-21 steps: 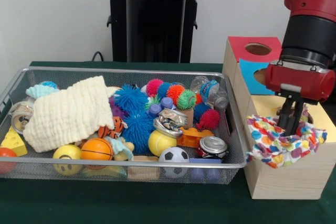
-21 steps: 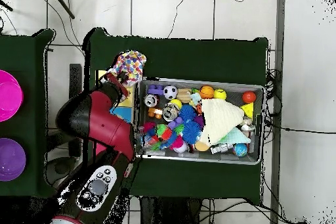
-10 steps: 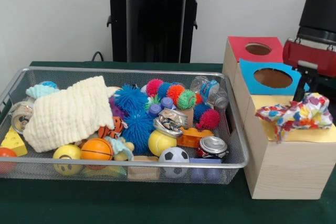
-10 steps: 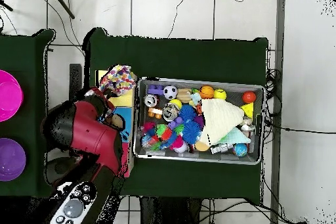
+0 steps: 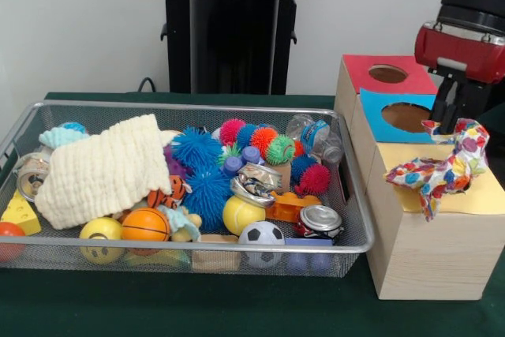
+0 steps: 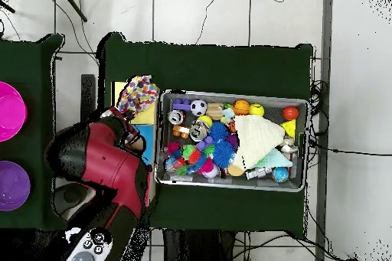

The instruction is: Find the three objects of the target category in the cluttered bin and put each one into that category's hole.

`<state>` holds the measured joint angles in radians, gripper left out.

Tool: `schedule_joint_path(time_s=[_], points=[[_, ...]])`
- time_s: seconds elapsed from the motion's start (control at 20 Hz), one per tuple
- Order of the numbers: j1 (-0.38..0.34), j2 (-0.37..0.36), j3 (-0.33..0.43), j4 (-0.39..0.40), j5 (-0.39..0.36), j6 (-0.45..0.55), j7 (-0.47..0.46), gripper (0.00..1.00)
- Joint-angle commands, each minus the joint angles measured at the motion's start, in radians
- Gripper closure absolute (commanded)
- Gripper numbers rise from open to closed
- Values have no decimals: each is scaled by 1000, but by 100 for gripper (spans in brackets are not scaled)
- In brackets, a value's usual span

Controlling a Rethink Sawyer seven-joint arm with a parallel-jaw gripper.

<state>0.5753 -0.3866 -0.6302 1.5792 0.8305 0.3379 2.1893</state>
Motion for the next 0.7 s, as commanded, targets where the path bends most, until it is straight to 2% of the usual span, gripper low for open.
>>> schedule_joint_path(time_s=[0.05,0.45,0.7], points=[[-39,19,83,67,-29,45,214,100],[-38,27,94,70,-22,27,220,100],[-29,7,77,79,-33,66,217,100]])
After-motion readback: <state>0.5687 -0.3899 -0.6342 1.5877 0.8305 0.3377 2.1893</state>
